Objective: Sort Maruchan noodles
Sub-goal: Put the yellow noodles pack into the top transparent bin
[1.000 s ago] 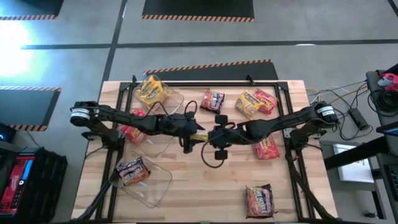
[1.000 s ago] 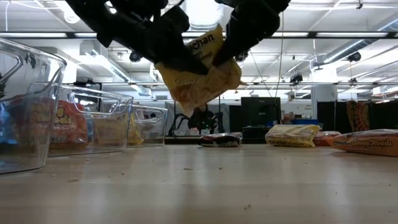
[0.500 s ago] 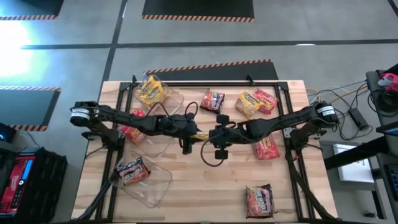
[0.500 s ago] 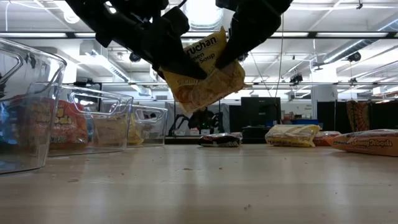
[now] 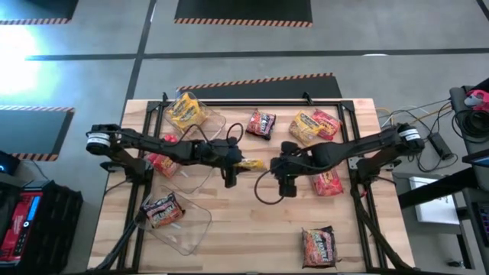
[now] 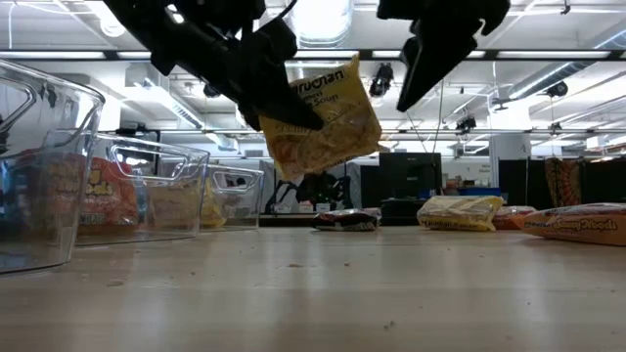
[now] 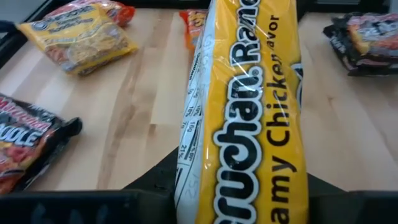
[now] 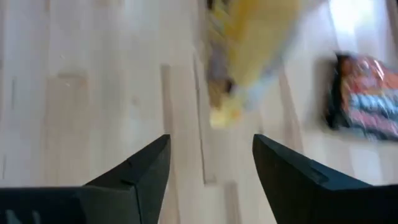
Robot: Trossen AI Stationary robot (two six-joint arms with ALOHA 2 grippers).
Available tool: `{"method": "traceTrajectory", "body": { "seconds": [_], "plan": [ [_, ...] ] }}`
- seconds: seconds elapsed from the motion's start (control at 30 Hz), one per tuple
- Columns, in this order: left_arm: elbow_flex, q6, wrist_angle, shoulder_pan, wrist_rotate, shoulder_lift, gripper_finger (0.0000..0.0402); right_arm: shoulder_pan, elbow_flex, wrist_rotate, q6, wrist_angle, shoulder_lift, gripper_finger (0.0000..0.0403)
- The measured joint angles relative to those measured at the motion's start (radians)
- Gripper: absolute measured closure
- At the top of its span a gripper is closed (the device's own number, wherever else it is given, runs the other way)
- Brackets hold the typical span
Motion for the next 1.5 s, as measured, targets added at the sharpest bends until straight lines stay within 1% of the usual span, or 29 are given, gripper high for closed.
{"method": "traceTrajectory", "body": {
  "seconds": [0.07,0.2,0.37,0.5,0.73,0.83,0.97,1.17,1.23,1.37,1.4,1.5],
  "plan": [
    [0.000,0.000,-0.011,0.013,-0.006,0.000,0.0286,-0.001,-0.009,0.005,0.040,-0.029,-0.021,0.0184],
    [0.002,0.001,-0.026,0.049,-0.009,-0.003,0.0286,-0.001,-0.052,0.009,0.090,-0.030,-0.053,0.0184],
    [0.015,0.000,-0.072,0.121,-0.005,-0.037,0.0286,-0.001,-0.157,0.017,0.150,-0.022,-0.098,0.0184],
    [0.027,-0.011,-0.078,0.209,-0.009,-0.084,0.0286,-0.001,-0.271,0.019,0.207,0.033,-0.142,0.0184],
    [0.027,-0.124,-0.232,0.405,-0.039,-0.161,0.0286,-0.001,-0.458,0.018,0.320,0.151,-0.222,0.0183],
    [0.023,-0.167,-0.278,0.458,-0.032,-0.194,0.0286,-0.001,-0.513,0.019,0.361,0.165,-0.248,0.0183],
    [0.022,-0.154,-0.327,0.475,-0.022,-0.242,0.0286,-0.001,-0.574,0.023,0.391,0.200,-0.279,0.0184],
    [0.027,-0.142,-0.409,0.477,-0.025,-0.353,0.0286,-0.001,-0.640,0.045,0.434,0.237,-0.298,0.0183],
    [0.020,-0.145,-0.461,0.477,-0.068,-0.387,0.0286,-0.002,-0.658,0.045,0.439,0.266,-0.297,0.0183],
    [-0.011,-0.189,-0.603,0.478,-0.212,-0.426,0.0286,-0.001,-0.690,0.045,0.445,0.315,-0.297,0.0184],
    [-0.019,-0.205,-0.612,0.478,-0.228,-0.432,0.0286,-0.002,-0.694,0.045,0.443,0.318,-0.297,0.0183],
    [-0.048,-0.238,-0.606,0.477,-0.233,-0.440,0.0286,-0.002,-0.695,0.045,0.433,0.325,-0.296,0.0183]
  ]
}}
